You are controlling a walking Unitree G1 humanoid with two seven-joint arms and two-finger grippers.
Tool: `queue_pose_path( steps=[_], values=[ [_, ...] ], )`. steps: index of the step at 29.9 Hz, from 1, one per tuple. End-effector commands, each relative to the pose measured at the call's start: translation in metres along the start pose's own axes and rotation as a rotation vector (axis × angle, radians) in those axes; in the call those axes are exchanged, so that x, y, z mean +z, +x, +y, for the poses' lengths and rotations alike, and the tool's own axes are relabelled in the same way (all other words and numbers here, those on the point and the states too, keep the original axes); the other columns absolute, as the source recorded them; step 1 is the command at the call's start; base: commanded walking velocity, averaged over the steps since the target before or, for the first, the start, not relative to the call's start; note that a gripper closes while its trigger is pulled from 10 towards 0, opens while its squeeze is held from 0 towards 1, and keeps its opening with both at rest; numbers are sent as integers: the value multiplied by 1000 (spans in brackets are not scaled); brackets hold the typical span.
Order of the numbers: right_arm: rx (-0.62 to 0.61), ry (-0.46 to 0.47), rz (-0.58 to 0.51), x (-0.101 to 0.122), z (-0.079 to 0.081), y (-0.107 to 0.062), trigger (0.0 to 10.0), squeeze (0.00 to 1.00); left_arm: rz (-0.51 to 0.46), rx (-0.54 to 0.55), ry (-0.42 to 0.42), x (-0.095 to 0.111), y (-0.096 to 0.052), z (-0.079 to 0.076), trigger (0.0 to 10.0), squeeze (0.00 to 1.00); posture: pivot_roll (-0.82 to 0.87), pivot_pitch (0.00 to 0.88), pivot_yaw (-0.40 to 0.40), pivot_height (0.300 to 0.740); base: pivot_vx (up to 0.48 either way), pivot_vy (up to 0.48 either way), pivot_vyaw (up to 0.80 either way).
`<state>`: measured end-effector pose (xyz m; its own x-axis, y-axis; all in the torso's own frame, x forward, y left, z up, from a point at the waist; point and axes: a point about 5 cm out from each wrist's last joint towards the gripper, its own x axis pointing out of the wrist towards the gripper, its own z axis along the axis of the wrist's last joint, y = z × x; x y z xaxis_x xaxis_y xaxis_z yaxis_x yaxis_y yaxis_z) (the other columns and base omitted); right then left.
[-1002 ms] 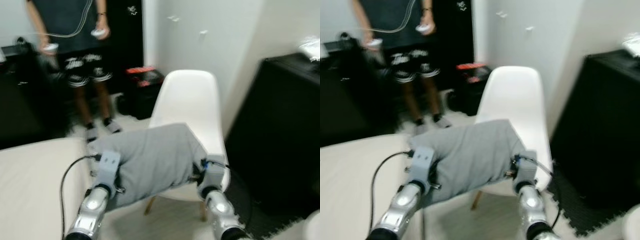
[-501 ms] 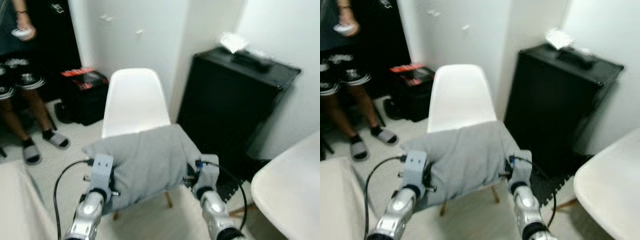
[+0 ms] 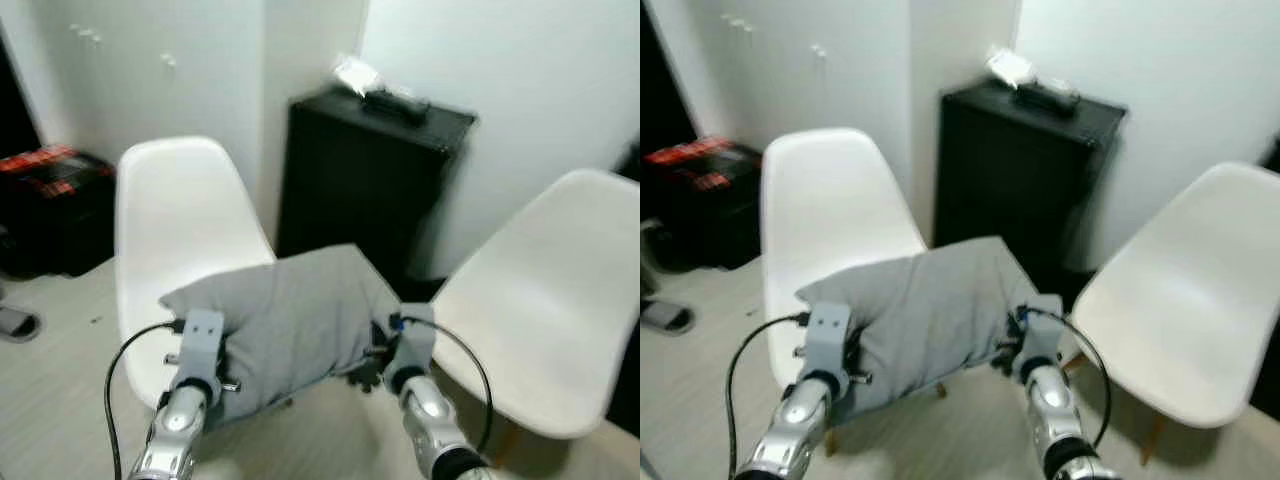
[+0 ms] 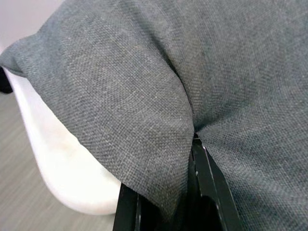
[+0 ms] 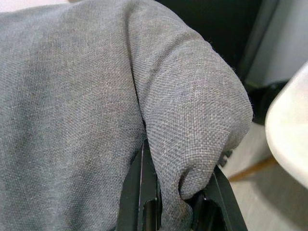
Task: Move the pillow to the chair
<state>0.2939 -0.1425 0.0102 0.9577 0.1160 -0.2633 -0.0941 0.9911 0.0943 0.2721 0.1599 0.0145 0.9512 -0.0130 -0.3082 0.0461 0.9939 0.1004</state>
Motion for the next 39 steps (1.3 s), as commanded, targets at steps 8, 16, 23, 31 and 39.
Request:
queue_pose_path(
  steps=[8,16,23,31,39],
  values=[
    [31,-23,28,-5,3,-2,10000,0,-44,-21,3,9,2,-7,10000,0,79,0,-51,740,0,0,-800],
    [52,-37,41,-6,2,-2,10000,0,-44,-25,-8,9,2,-12,10000,0,66,0,-78,740,0,0,-800],
    [94,-83,61,-7,0,-3,10000,0,-32,4,-46,1,-3,-20,10000,0,82,0,-138,740,0,0,-800],
    [93,-74,71,-8,2,-2,10000,0,-40,2,-29,2,-6,-15,10000,0,114,0,-109,740,0,0,-800],
    [43,6,69,-17,14,-6,10000,0,-35,-28,33,6,-6,5,10000,0,124,0,-5,740,0,0,-800]
  ],
)
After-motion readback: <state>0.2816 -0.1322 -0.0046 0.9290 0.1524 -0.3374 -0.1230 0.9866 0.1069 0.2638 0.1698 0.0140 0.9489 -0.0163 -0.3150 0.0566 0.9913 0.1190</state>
